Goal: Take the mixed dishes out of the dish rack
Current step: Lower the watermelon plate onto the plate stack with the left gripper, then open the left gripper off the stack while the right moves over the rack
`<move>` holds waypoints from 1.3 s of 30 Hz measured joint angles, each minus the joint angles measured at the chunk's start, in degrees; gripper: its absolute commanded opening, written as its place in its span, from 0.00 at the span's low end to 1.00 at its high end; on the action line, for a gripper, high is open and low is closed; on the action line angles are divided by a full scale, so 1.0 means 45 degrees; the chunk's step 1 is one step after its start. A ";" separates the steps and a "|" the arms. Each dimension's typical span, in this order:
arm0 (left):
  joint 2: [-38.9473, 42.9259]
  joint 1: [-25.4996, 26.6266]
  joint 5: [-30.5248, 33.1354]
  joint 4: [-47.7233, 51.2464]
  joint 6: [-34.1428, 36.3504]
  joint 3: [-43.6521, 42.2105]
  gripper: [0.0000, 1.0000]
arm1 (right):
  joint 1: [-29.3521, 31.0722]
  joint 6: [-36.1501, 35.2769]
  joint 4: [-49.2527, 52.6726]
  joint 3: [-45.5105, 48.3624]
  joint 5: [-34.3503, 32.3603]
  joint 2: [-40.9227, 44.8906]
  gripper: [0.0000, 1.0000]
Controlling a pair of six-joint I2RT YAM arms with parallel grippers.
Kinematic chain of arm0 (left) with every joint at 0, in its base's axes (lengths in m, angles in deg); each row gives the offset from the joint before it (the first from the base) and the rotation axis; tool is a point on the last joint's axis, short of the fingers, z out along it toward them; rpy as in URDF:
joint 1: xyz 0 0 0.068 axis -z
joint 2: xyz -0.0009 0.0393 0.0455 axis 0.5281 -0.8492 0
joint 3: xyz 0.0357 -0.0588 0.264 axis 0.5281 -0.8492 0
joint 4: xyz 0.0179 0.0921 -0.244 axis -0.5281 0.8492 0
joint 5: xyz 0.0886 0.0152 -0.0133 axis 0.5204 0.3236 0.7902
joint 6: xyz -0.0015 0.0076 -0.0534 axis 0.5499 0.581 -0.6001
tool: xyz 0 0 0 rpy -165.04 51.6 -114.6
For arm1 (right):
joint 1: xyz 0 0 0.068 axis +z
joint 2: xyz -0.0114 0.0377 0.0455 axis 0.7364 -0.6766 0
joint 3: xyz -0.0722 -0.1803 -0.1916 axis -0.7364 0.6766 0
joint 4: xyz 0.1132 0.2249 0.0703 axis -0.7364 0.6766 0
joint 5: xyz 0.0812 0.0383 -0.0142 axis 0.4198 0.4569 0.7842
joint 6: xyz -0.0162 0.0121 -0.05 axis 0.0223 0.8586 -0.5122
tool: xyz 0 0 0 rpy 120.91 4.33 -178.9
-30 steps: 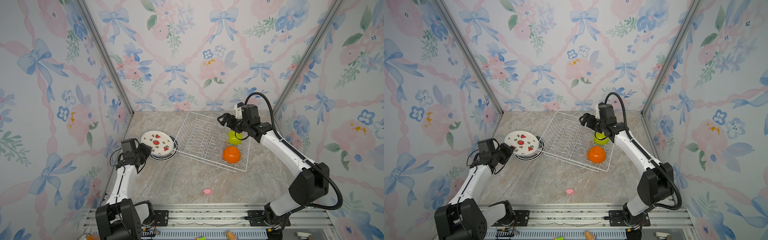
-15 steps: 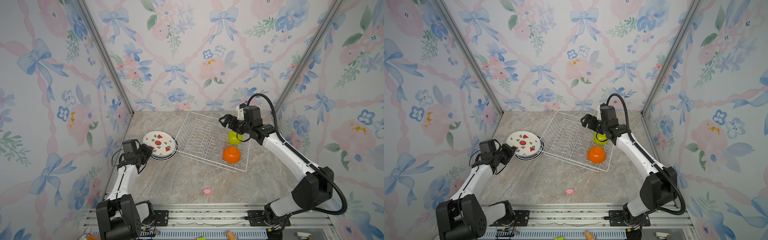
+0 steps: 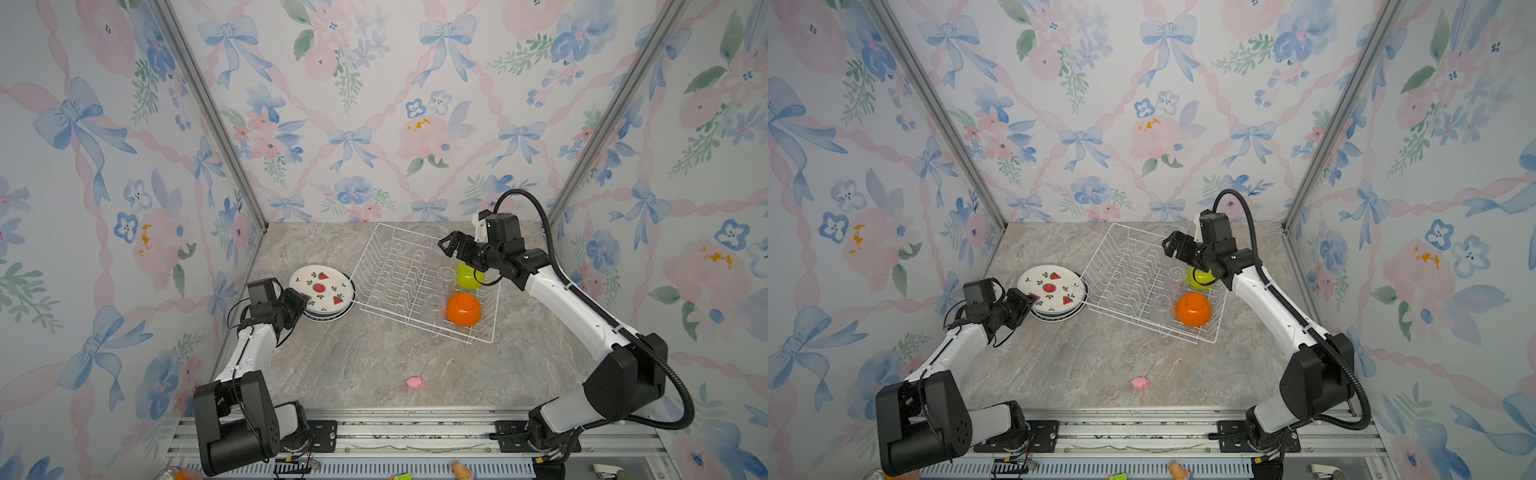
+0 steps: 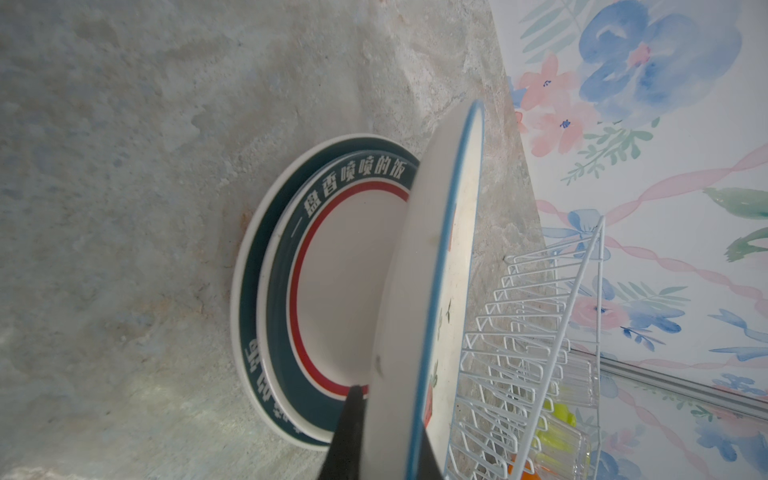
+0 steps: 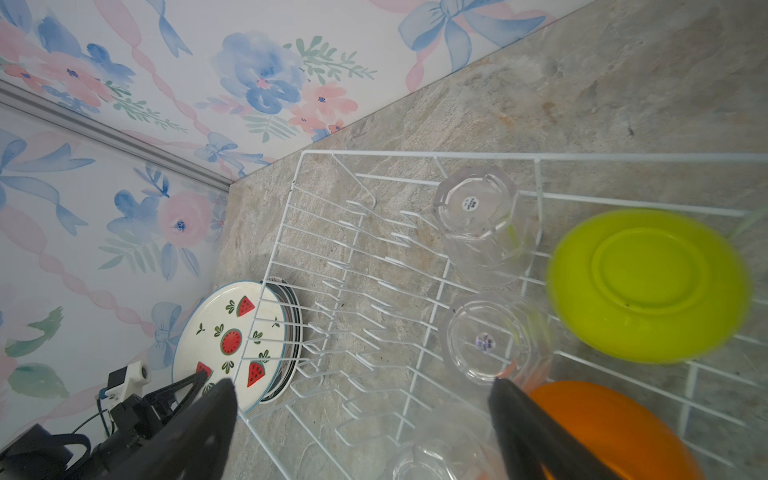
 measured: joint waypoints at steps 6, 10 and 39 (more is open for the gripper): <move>-0.0476 0.0024 -0.0049 -0.0117 0.0257 0.0039 0.00 | 0.0117 -0.0529 0.0301 -0.0005 -0.0452 0.0000 0.97; -0.0656 0.0151 -0.0126 -0.0335 0.0413 0.0214 0.31 | 0.0253 -0.0835 0.0627 -0.0063 -0.0899 0.0000 0.97; -0.1778 0.1365 0.1909 0.2293 0.2725 0.2356 0.98 | 0.0704 -0.2011 0.2171 -0.1462 -0.2050 -0.0554 0.97</move>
